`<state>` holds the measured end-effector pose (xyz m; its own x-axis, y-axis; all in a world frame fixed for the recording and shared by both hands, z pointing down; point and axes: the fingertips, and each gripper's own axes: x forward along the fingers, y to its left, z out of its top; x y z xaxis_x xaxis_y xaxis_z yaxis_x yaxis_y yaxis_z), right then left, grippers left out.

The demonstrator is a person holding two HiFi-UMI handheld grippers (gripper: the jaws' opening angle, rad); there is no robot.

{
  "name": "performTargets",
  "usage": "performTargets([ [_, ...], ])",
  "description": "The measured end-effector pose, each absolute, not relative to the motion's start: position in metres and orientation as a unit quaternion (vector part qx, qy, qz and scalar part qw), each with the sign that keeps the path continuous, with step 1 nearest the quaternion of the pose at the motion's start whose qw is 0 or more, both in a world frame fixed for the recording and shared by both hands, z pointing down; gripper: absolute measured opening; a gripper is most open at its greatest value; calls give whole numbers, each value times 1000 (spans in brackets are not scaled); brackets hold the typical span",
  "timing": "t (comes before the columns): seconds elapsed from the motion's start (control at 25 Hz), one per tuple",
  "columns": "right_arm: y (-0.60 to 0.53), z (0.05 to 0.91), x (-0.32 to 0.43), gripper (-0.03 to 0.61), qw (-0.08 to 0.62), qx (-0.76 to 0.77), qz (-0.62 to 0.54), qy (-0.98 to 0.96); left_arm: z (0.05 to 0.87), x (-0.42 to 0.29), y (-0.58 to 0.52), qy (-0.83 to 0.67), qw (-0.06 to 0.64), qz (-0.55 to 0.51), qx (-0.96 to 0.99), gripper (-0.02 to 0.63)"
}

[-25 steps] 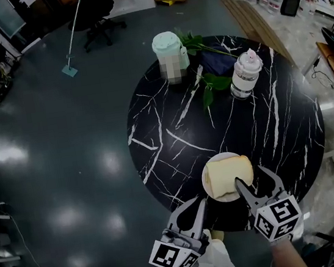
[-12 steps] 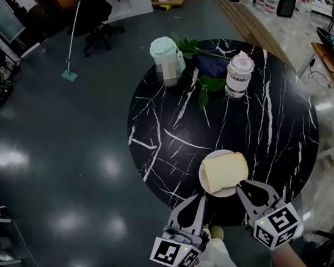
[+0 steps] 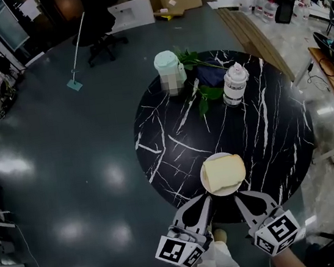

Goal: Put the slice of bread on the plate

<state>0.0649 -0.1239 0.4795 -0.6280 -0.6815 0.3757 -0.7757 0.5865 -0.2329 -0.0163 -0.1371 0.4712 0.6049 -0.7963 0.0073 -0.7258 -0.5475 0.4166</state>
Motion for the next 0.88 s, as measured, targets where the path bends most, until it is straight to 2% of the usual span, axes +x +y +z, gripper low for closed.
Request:
performTargets([
  [0.88, -99, 391, 65, 8, 88, 408, 145, -897, 398, 3, -127, -391, 151, -97, 903, 6],
])
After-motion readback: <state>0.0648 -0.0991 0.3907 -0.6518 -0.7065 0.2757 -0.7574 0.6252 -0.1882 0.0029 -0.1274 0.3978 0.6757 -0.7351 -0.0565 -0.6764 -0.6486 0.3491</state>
